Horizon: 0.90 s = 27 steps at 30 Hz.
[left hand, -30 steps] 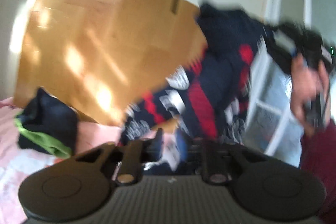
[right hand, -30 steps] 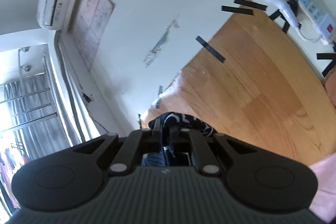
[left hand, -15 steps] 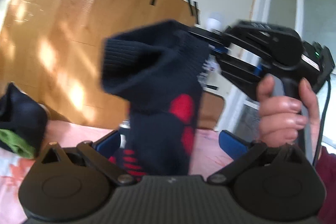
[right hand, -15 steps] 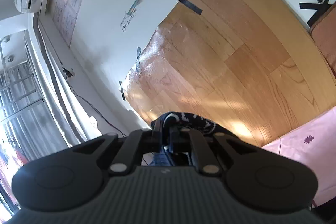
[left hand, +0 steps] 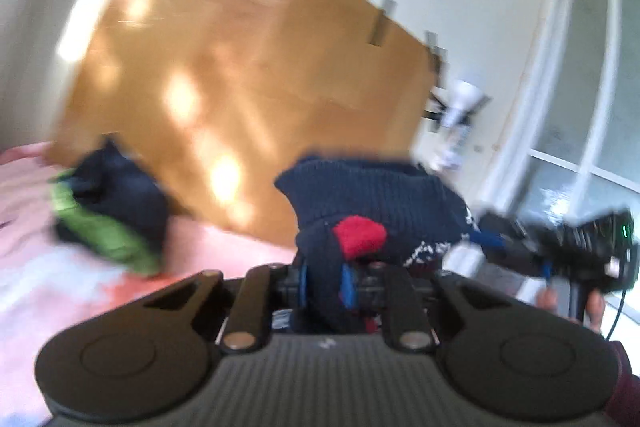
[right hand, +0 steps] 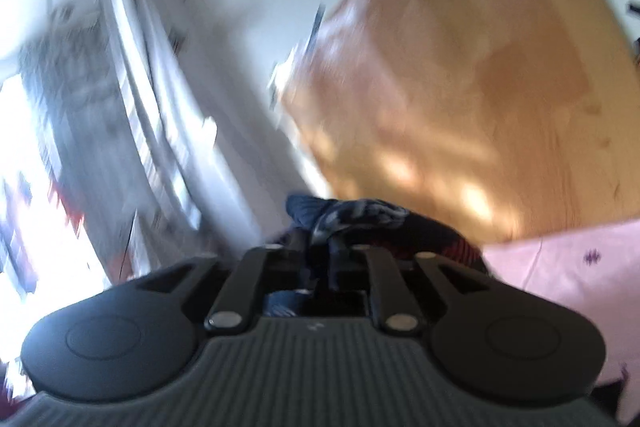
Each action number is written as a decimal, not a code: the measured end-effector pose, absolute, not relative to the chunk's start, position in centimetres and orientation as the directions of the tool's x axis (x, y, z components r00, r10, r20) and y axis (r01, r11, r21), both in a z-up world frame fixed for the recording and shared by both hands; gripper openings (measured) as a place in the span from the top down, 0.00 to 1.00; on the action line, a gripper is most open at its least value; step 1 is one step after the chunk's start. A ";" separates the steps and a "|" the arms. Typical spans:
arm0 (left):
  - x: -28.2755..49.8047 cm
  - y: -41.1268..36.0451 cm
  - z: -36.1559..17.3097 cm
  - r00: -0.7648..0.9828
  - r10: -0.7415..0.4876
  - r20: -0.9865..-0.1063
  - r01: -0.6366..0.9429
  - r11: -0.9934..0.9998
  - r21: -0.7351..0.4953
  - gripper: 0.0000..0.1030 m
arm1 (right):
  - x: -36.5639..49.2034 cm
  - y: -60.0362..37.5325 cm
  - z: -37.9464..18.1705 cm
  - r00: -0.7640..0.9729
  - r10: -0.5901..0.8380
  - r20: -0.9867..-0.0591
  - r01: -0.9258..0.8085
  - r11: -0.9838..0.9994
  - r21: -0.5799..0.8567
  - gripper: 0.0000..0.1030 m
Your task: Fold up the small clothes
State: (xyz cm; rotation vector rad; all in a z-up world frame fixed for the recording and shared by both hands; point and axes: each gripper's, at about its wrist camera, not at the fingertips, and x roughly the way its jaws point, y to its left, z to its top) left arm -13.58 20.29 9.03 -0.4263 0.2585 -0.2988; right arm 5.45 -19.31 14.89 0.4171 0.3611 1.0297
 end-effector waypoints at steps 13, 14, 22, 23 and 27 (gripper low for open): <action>-19.3 28.5 -0.6 0.873 -0.102 -0.476 -0.207 0.806 -0.554 0.88 | 9.3 -12.2 10.5 0.541 0.687 -0.485 -0.726 0.673 0.143 0.48; -19.2 28.5 -0.6 0.874 -0.101 -0.475 -0.208 0.806 -0.554 0.88 | 10.6 -10.7 10.2 0.510 0.691 -0.513 -0.738 0.658 0.152 0.44; -18.5 27.6 0.2 0.890 -0.105 -0.444 -0.181 0.813 -0.554 0.88 | 13.3 -5.7 7.0 0.461 0.599 -0.655 -0.670 0.719 0.186 0.68; -18.1 27.5 0.6 0.895 -0.107 -0.433 -0.171 0.814 -0.556 0.88 | 12.2 -6.4 8.5 0.518 0.607 -0.603 -0.660 0.732 0.170 0.70; -16.5 26.9 3.6 0.933 -0.154 -0.326 -0.062 0.822 -0.566 0.90 | 9.6 -11.7 15.2 0.655 0.650 -0.385 -0.625 0.752 0.207 0.71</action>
